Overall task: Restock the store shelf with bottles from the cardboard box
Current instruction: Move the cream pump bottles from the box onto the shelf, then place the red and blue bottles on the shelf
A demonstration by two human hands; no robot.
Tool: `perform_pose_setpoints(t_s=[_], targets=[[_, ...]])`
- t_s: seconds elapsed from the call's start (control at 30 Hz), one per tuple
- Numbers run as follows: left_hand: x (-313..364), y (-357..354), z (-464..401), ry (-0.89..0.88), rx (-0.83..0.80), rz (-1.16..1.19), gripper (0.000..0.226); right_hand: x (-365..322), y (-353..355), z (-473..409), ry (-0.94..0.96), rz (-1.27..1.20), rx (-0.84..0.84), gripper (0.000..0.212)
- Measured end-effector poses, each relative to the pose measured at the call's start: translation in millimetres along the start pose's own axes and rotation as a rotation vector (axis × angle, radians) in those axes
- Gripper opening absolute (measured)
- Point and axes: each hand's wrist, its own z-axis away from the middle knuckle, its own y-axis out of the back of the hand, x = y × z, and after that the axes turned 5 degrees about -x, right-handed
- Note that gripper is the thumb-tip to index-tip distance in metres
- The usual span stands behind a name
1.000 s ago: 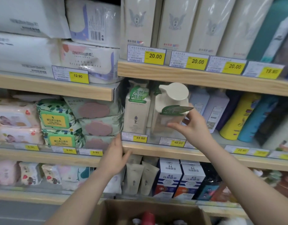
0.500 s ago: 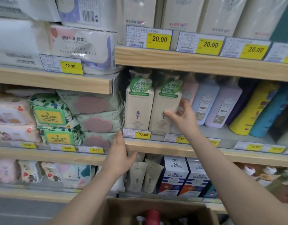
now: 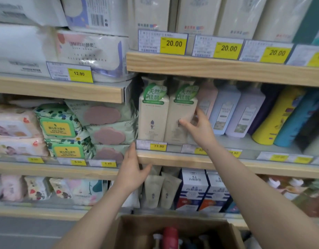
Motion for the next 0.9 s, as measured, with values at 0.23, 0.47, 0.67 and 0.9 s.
perform_pose_setpoints(t_s=[0.23, 0.47, 0.67, 0.9], targets=[[-30.6, -7.1, 54.3, 0.059, -0.108, 0.02, 0.083, 9.7, 5.2, 76.1, -0.03, 0.095, 0.01, 0.063], [-100.6, -24.6, 155.2, 0.28, -0.299, -0.216, 0.075, 72.6, -34.6, 222.6, -0.244, 0.067, -0.135, 0.054], [-124.3, -62.0, 203.7, 0.416, -0.363, -0.221, 0.086, 126.9, -75.5, 295.9, -0.544, 0.14, -0.314, 0.052], [-139.2, -82.7, 221.3, 0.406, -0.27, -0.183, 0.089, 175.9, -111.5, 328.2, -0.835, 0.188, -0.443, 0.061]])
